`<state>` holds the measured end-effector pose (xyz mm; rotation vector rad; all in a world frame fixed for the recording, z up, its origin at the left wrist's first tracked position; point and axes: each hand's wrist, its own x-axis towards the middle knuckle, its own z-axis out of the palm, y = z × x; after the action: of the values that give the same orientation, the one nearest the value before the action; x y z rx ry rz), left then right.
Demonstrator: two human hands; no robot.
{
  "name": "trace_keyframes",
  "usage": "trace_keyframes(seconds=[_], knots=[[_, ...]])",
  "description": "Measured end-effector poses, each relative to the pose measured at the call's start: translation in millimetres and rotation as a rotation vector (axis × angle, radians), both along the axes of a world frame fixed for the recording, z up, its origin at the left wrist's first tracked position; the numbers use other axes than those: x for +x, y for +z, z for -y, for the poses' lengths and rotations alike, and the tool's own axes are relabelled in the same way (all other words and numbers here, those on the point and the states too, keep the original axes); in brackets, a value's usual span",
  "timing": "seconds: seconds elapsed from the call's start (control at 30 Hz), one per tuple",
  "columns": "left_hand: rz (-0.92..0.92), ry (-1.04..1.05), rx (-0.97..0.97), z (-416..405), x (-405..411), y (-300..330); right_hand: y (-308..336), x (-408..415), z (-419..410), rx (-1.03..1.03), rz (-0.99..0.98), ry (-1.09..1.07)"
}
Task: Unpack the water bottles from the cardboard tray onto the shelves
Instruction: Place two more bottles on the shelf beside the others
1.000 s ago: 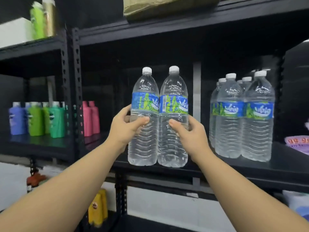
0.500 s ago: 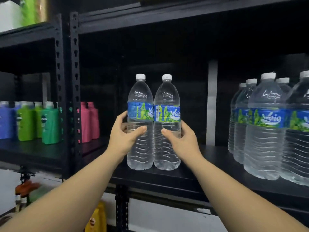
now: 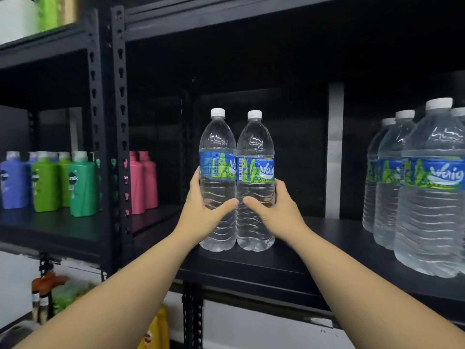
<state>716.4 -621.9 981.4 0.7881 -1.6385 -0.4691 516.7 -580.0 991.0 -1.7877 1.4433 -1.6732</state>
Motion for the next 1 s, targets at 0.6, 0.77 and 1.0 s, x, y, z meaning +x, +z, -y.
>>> trace_keyframes(seconds=[0.6,0.77,1.0], knots=[[-0.051,-0.062,0.206,19,27,-17,-20,3,-1,0.009,0.073,0.023],[-0.032,-0.101,0.261,19,27,-21,-20,0,2,0.023,0.072,0.0],[-0.068,-0.049,0.203,19,26,-24,-20,-2,0,0.043,0.036,-0.024]])
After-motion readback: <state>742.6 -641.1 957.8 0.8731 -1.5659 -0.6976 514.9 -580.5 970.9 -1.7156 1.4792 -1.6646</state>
